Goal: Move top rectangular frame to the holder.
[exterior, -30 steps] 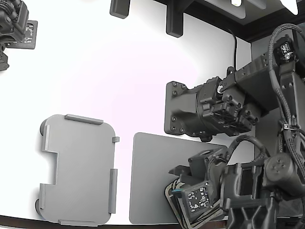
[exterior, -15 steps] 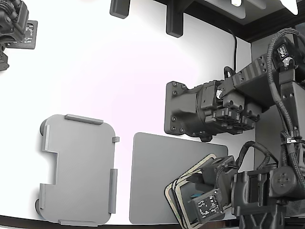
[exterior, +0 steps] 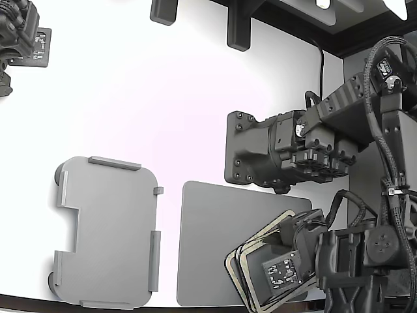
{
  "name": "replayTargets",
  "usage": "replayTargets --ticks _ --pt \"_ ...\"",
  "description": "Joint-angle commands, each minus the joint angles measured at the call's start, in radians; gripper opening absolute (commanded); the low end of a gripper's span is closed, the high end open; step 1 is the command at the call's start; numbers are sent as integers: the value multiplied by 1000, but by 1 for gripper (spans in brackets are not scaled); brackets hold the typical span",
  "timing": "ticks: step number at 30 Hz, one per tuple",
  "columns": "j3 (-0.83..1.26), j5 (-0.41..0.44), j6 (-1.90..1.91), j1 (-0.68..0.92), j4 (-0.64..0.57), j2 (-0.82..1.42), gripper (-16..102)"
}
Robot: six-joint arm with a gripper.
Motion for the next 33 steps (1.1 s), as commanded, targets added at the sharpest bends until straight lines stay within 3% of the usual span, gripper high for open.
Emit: replayTargets --ticks 1,4,11,33 --pt "-21 -5 -3 -9 -2 8 94" --pt "-2 -15 2 -6 -26 3 99" --pt "34 -26 8 -5 -55 -5 94" --pt "71 -18 -3 -11 -54 -17 55"
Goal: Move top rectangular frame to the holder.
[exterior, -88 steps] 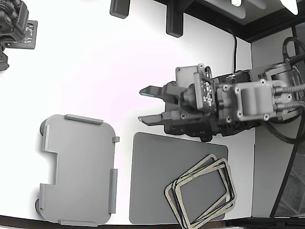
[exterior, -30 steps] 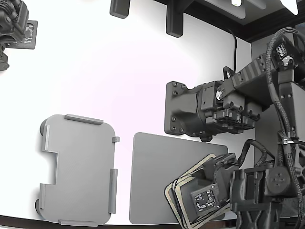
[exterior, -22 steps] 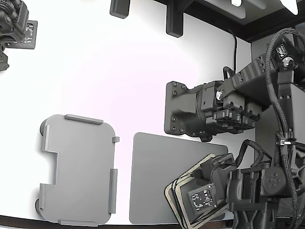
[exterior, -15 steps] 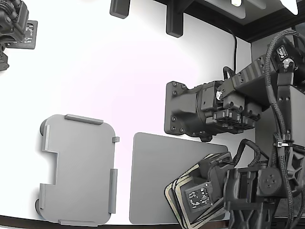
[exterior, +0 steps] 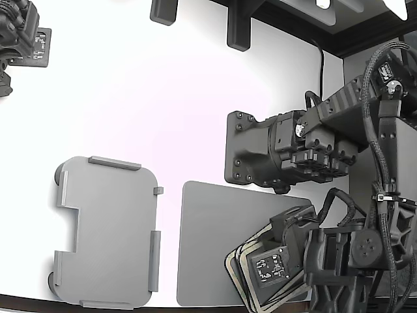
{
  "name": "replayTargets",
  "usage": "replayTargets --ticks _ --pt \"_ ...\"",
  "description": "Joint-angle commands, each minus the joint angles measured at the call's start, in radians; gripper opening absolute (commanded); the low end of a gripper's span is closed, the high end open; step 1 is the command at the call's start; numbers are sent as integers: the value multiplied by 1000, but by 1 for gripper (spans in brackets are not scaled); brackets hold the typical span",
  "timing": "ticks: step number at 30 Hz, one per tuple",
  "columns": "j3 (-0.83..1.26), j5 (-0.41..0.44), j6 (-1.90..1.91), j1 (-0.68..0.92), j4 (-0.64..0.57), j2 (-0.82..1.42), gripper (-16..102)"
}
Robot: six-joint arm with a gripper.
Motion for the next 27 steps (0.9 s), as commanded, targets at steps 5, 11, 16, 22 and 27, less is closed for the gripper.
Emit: replayTargets --ticks 5,11,16,22,27 --pt "-14 11 -17 -20 -2 15 51" --pt "3 20 -21 -21 -14 14 49" --pt "21 23 -23 -21 -37 15 49" --pt "28 23 -23 -21 -38 21 43" --pt "38 25 -23 -21 -40 29 35"
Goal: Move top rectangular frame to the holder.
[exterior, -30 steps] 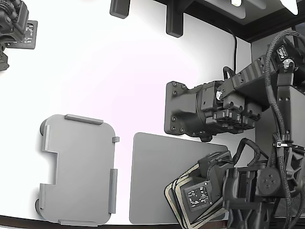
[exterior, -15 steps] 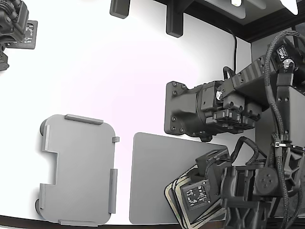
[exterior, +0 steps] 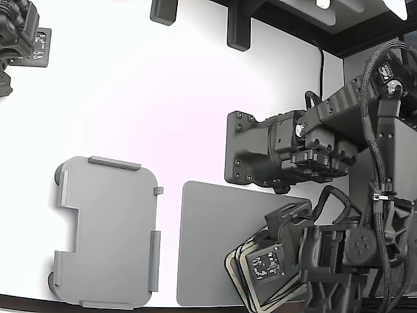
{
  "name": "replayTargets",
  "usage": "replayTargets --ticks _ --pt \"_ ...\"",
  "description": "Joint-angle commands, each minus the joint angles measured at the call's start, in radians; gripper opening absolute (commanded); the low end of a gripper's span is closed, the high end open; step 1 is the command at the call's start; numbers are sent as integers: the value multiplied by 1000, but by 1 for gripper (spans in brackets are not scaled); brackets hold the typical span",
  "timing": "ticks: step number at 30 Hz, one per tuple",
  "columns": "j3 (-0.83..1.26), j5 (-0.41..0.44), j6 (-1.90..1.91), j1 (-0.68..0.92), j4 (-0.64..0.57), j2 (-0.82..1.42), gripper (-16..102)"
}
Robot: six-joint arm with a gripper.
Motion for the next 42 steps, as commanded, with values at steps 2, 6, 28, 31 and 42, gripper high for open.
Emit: replayTargets --ticks 2,6,28,31,42 --pt "-9 5 -2 -21 -8 29 34" --pt "-5 6 -3 -23 -11 34 34" --pt "-146 15 26 -63 146 49 -11" --pt "-215 43 74 -100 207 66 -11" --pt "-492 106 433 -383 265 -2 -11"
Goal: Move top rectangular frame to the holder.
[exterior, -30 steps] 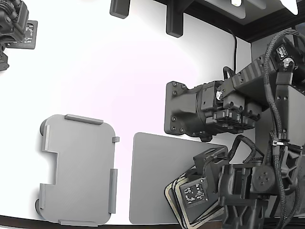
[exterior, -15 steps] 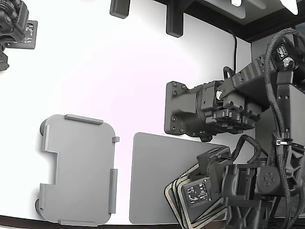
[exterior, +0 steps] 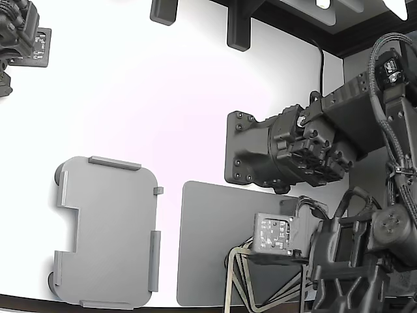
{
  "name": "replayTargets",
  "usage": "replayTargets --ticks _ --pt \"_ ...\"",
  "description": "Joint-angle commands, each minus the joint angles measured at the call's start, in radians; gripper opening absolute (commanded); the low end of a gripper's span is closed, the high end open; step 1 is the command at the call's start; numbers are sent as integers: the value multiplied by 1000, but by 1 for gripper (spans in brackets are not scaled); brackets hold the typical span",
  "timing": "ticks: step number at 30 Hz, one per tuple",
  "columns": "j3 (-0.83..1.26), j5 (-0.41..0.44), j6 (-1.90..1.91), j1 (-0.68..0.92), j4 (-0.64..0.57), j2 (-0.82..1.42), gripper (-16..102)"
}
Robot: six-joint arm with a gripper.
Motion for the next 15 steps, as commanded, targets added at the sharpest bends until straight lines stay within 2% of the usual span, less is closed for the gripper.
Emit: replayTargets --ticks 1,8,15 --pt "-117 -2 181 -94 9 -18 -11" --pt "-206 75 460 -238 11 -121 -11" --pt "-285 109 684 -357 11 -215 -11"
